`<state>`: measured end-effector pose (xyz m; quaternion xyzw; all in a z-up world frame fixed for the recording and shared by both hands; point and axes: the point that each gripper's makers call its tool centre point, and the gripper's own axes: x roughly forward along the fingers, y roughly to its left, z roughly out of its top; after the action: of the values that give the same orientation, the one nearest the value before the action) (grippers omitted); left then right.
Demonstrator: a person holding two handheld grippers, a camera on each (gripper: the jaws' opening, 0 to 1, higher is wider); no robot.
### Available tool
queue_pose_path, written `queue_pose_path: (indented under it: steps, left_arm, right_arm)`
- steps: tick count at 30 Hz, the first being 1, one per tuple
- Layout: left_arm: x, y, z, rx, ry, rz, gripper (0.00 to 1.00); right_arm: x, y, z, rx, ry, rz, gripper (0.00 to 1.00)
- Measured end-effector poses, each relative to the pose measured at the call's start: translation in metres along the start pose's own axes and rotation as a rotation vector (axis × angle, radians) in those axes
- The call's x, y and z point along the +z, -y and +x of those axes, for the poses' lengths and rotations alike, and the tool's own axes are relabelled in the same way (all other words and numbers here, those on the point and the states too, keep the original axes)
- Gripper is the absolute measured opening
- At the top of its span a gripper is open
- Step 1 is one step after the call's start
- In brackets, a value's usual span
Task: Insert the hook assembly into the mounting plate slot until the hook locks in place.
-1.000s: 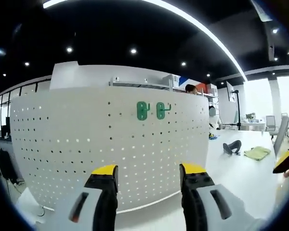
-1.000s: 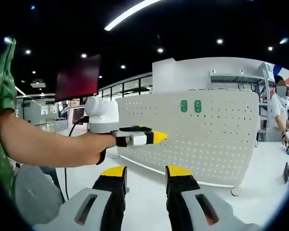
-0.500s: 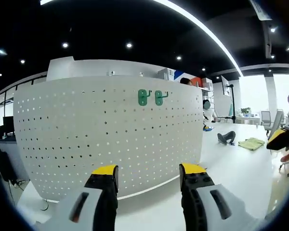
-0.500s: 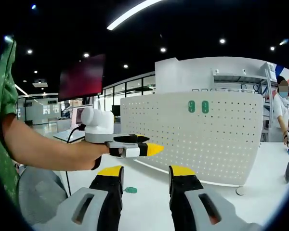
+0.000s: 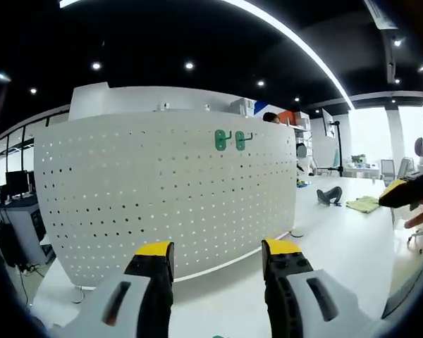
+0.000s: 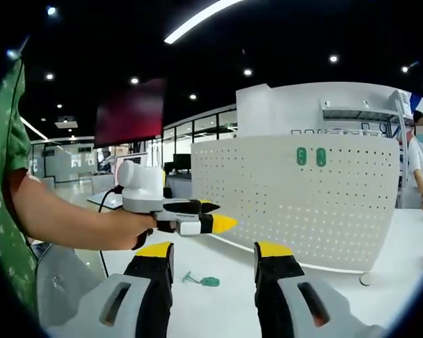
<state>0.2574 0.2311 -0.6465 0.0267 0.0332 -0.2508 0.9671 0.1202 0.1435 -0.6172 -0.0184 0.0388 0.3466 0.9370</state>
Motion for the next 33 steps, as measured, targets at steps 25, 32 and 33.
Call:
queue_pose_path:
  steps: [25,32,33]
  left_arm:
    - [-0.017,-0.01,-0.042,-0.052,-0.014,-0.003,0.5]
    - [-0.021,-0.031,-0.055,-0.033,-0.011,-0.009,0.49]
    - [-0.023,-0.035,-0.057,-0.028,-0.012,-0.012,0.49]
  right_arm:
    - [-0.008,-0.02,0.009,0.034,-0.02,0.015,0.54]
    - [-0.009,-0.019,0.017,0.045,-0.032,0.004,0.54]
    - [-0.009,-0.019,0.018,0.048,-0.033,0.003,0.54]
